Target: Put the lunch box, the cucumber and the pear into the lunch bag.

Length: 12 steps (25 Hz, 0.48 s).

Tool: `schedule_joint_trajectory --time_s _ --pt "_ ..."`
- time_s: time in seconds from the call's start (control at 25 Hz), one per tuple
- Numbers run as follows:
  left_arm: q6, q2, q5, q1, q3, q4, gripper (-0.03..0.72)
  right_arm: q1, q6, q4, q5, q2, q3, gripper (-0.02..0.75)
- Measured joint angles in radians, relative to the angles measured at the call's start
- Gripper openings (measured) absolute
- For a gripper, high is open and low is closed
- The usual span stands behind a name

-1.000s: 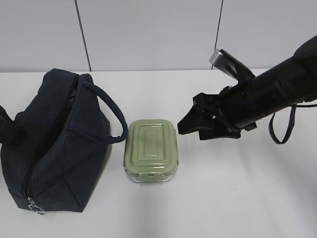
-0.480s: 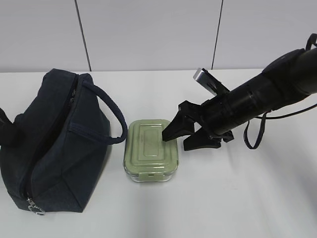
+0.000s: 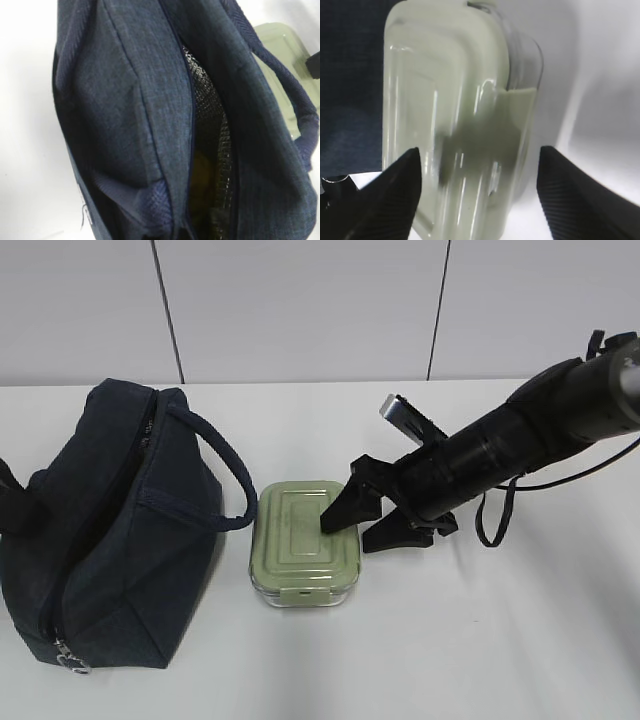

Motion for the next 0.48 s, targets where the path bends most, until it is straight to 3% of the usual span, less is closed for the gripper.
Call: schedule_joint_trajectory --time_s 0.24,0.4,0.48 --pt "0.000 0.000 0.000 0.000 0.000 0.002 0.001 0.000 -0.024 0.010 0.007 0.024 -0.005 0.530" --pt "0.000 0.000 0.000 0.000 0.000 0.003 0.001 0.000 -0.036 0.027 0.018 0.024 -0.007 0.354" --pt "0.000 0.000 0.000 0.000 0.000 0.003 0.001 0.000 -0.043 0.027 0.021 0.024 -0.008 0.316"
